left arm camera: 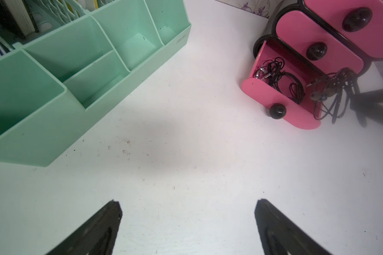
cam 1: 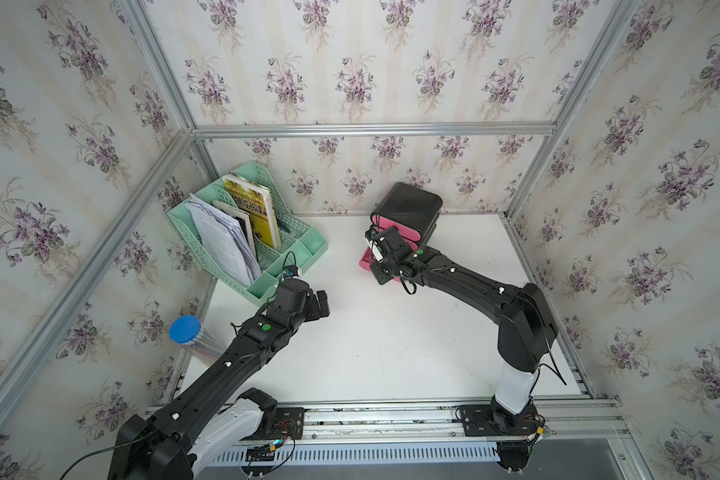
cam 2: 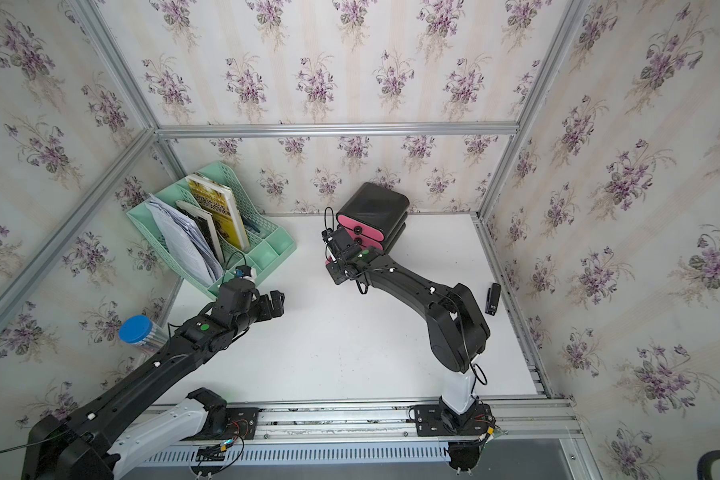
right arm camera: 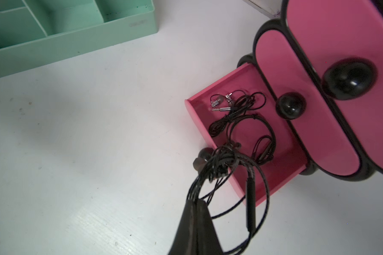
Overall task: Place the wired earphones into the drawer by color
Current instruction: Place the wired earphones in the drawer.
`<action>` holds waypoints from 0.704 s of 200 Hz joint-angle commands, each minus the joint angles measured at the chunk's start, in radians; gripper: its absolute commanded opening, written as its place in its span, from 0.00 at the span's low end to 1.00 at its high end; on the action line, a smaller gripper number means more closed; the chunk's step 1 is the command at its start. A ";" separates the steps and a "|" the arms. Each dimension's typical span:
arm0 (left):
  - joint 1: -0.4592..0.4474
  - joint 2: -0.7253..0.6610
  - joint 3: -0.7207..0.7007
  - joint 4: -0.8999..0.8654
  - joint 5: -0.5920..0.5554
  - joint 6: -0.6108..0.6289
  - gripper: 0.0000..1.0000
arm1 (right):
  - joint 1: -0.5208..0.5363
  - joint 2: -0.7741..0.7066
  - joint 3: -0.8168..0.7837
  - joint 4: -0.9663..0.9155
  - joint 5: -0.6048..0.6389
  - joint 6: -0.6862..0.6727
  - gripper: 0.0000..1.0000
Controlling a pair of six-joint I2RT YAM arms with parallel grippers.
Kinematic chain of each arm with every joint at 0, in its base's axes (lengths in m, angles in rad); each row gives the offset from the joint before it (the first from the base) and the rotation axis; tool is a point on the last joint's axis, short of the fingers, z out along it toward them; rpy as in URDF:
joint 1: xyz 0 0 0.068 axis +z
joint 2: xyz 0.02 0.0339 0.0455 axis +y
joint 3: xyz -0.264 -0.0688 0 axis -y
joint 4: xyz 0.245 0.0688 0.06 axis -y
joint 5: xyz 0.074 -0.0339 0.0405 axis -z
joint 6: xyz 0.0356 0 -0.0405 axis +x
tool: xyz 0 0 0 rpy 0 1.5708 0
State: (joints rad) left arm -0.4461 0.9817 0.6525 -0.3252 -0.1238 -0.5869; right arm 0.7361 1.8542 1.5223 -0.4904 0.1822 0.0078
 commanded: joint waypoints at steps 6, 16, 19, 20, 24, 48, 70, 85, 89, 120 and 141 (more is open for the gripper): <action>0.000 0.005 0.007 0.025 0.026 -0.014 0.99 | -0.030 0.007 0.007 0.028 -0.002 0.000 0.00; 0.000 0.005 0.007 0.025 0.027 -0.015 0.99 | -0.042 0.009 0.007 0.032 -0.006 -0.002 0.00; 0.001 0.005 0.007 0.024 0.027 -0.016 0.99 | -0.044 0.010 0.007 0.033 -0.005 -0.003 0.00; 0.000 0.005 0.007 0.024 0.028 -0.017 0.99 | -0.045 0.010 0.007 0.034 -0.005 -0.003 0.00; 0.000 0.005 0.006 0.025 0.029 -0.016 0.99 | -0.049 0.011 0.007 0.036 -0.005 -0.003 0.00; 0.000 0.005 0.007 0.026 0.030 -0.019 0.99 | -0.073 0.020 0.009 0.046 -0.011 -0.008 0.00; 0.000 0.005 0.005 0.026 0.030 -0.018 0.99 | -0.092 0.033 0.015 0.054 -0.019 -0.012 0.00; 0.000 0.006 0.005 0.026 0.030 -0.019 0.99 | -0.102 0.047 0.017 0.062 -0.027 -0.015 0.00; 0.001 0.006 0.004 0.026 0.031 -0.020 0.99 | -0.105 0.051 0.020 0.063 -0.028 -0.015 0.00; 0.001 0.006 0.001 0.025 0.032 -0.021 0.99 | -0.118 0.080 0.027 0.071 -0.033 -0.017 0.00; 0.001 0.007 0.001 0.026 0.032 -0.022 0.99 | -0.124 0.093 0.031 0.078 -0.036 -0.017 0.00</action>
State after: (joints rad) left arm -0.4465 0.9878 0.6521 -0.3248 -0.0925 -0.6083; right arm 0.6189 1.9366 1.5448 -0.4400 0.1535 -0.0013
